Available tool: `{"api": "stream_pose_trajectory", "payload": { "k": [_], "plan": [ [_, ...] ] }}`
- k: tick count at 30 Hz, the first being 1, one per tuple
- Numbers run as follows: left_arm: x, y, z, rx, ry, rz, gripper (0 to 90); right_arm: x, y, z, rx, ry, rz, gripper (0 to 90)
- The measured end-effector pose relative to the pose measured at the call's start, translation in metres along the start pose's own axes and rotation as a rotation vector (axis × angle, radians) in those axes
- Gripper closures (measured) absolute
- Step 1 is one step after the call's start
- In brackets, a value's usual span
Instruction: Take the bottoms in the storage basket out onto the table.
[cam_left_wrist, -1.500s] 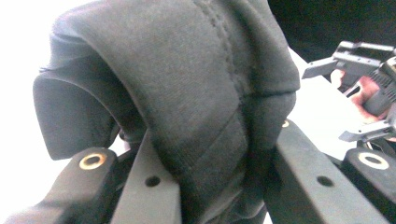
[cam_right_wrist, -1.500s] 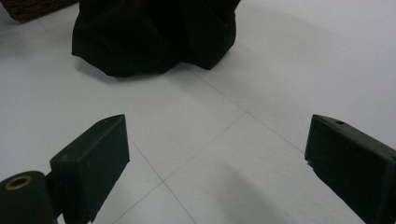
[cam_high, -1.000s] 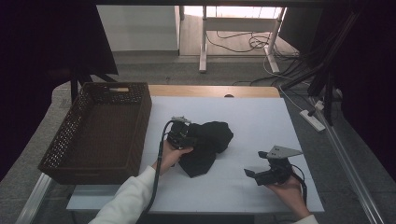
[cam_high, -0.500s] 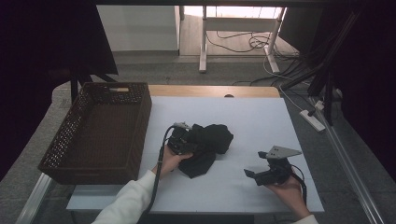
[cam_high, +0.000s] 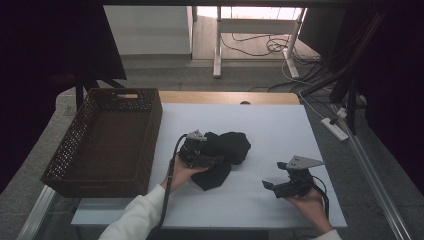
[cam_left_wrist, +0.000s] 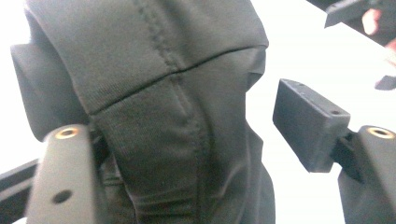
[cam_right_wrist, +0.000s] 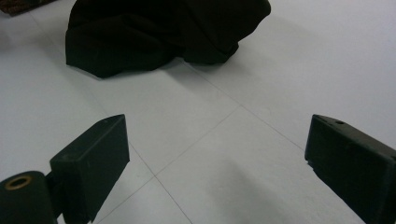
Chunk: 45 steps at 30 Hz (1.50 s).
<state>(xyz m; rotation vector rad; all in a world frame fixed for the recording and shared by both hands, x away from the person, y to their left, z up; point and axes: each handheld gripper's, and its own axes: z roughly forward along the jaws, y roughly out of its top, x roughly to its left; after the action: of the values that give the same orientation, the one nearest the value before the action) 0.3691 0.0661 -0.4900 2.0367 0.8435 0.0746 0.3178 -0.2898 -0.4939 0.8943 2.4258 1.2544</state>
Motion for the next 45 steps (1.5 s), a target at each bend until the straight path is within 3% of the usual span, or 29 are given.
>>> {"api": "stream_pose_trajectory", "payload": {
  "k": [5,14,29,35,45],
  "plan": [
    [0.002,-0.001,-0.010,-0.044,0.001,-0.021,22.1,-0.002,0.000,-0.003,-0.013,-0.002,0.007,6.4],
    [-0.001,-0.004,-0.032,-0.074,-0.004,-0.030,21.6,0.000,0.001,-0.005,-0.035,0.006,0.005,6.4],
    [-0.019,-0.005,-0.065,-0.089,0.024,0.009,22.0,0.002,0.002,-0.007,-0.047,0.006,-0.003,6.4],
    [-0.031,-0.008,-0.083,-0.090,0.063,0.041,21.9,0.002,0.002,-0.006,-0.043,0.004,-0.005,6.4],
    [-0.049,-0.015,-0.129,-0.129,0.134,0.080,21.7,0.003,0.002,-0.006,-0.041,0.003,-0.009,6.4]
  ]
}}
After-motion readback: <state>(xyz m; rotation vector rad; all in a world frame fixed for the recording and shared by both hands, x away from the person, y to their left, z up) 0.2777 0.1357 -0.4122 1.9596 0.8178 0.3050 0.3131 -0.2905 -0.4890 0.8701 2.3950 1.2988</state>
